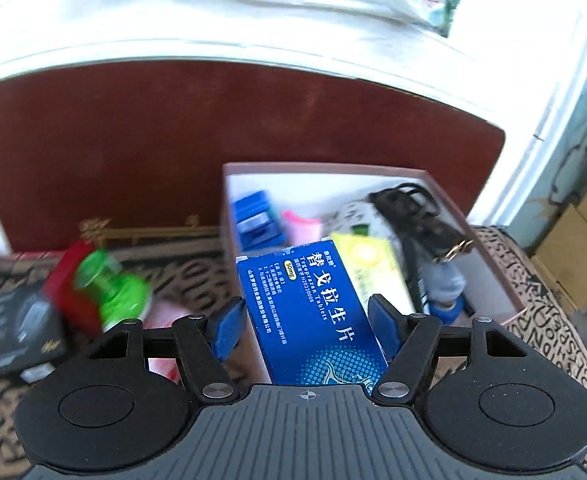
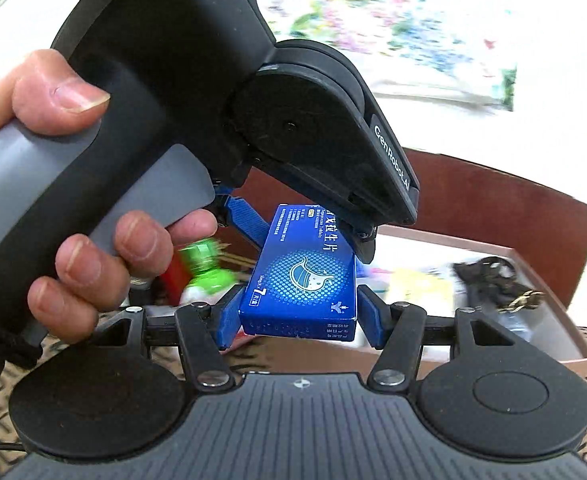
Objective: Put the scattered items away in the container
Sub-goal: 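Lift the blue medicine box with the right gripper and lower it into the cardboard box, then open the right gripper and move it to the black charger box, then grasp the black charger box with the right gripper, then carry the charger box with the right gripper and drop it into the cardboard box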
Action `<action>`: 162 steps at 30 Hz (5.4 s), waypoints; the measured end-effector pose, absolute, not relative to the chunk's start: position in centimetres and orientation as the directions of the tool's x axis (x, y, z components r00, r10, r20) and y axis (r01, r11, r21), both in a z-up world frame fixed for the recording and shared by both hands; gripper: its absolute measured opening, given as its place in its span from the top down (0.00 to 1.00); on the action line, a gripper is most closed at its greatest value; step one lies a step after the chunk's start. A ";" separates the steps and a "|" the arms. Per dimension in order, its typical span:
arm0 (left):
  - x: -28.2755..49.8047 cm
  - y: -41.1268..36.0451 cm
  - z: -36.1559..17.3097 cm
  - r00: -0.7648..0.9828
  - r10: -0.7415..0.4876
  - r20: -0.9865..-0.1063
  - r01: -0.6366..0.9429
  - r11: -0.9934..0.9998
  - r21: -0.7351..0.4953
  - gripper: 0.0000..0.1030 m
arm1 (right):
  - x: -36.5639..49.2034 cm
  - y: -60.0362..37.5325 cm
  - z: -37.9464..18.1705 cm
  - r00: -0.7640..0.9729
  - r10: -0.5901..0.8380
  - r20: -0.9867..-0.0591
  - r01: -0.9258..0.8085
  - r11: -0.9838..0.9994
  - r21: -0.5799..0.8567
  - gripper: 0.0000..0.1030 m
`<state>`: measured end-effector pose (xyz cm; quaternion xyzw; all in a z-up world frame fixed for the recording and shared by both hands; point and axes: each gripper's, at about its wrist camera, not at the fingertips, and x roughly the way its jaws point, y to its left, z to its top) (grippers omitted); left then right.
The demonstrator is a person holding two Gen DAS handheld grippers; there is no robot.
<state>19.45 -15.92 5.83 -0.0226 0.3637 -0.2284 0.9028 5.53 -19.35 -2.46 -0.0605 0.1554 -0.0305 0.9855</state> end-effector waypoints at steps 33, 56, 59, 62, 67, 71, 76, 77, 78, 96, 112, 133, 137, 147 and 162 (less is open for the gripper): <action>22.0 -15.2 2.5 0.627 -0.462 -0.627 0.420 0.878 -0.228 0.02 | 9.5 -22.2 -5.1 0.928 -0.187 -0.321 0.153 0.980 -0.128 0.01; 14.6 -11.4 2.6 0.689 -0.406 -0.600 0.380 0.908 -0.179 0.02 | 6.6 -17.9 -4.3 0.942 -0.132 -0.309 0.059 0.970 -0.235 0.00; 13.4 -10.0 2.1 0.696 -0.399 -0.597 0.358 0.914 -0.193 0.01 | 6.4 -16.9 -4.7 0.942 -0.106 -0.318 0.024 0.968 -0.251 0.00; 12.5 -8.1 1.5 0.692 -0.406 -0.597 0.335 0.913 -0.232 0.01 | 6.1 -15.6 -5.2 0.941 -0.070 -0.332 -0.022 0.964 -0.264 0.00; 11.1 -5.0 -0.1 0.686 -0.398 -0.609 0.273 0.917 -0.290 0.02 | 5.8 -13.4 -6.1 0.932 -0.004 -0.363 -0.103 0.956 -0.276 0.00; 10.6 -2.6 -1.3 0.691 -0.366 -0.624 0.224 0.928 -0.297 0.02 | 5.9 -11.8 -6.9 0.925 0.048 -0.378 -0.167 0.942 -0.289 0.00; 11.2 1.0 -2.7 0.699 -0.326 -0.637 0.145 0.936 -0.319 0.02 | 7.0 -10.0 -7.7 0.910 0.113 -0.399 -0.244 0.923 -0.296 0.01; 11.4 1.8 -2.9 0.701 -0.314 -0.640 0.130 0.939 -0.319 0.02 | 7.3 -9.8 -7.8 0.908 0.125 -0.401 -0.257 0.920 -0.296 0.01; 11.7 2.4 -3.1 0.709 -0.304 -0.636 0.121 0.941 -0.315 0.02 | 7.7 -9.5 -7.9 0.905 0.138 -0.402 -0.271 0.916 -0.296 0.01; 20.5 9.1 -5.7 0.721 -0.240 -0.650 0.124 0.967 -0.221 0.04 | 14.9 -7.0 -11.0 0.830 0.274 -0.485 -0.422 0.877 -0.228 0.12; 25.8 10.0 -8.2 0.663 -0.317 -0.678 0.153 0.944 -0.293 0.04 | 24.2 -5.6 -13.5 0.778 0.295 -0.555 -0.475 0.854 -0.212 0.20; 16.2 7.6 -6.8 0.605 -0.325 -0.727 0.173 0.945 -0.278 0.23 | 14.5 -7.9 -11.7 0.784 0.294 -0.546 -0.461 0.866 -0.196 0.42; 12.2 5.9 -6.6 0.572 -0.371 -0.731 0.222 0.929 -0.298 0.24 | 9.9 -9.5 -11.6 0.774 0.294 -0.561 -0.463 0.867 -0.184 0.42; 5.2 3.0 -6.8 0.515 -0.432 -0.740 0.341 0.896 -0.286 0.17 | 0.9 -12.5 -11.3 0.731 0.318 -0.604 -0.449 0.890 -0.075 0.39; 8.3 3.8 -6.1 0.505 -0.496 -0.706 0.300 0.868 -0.395 0.10 | 2.8 -12.9 -11.7 0.766 0.322 -0.557 -0.463 0.877 -0.130 0.28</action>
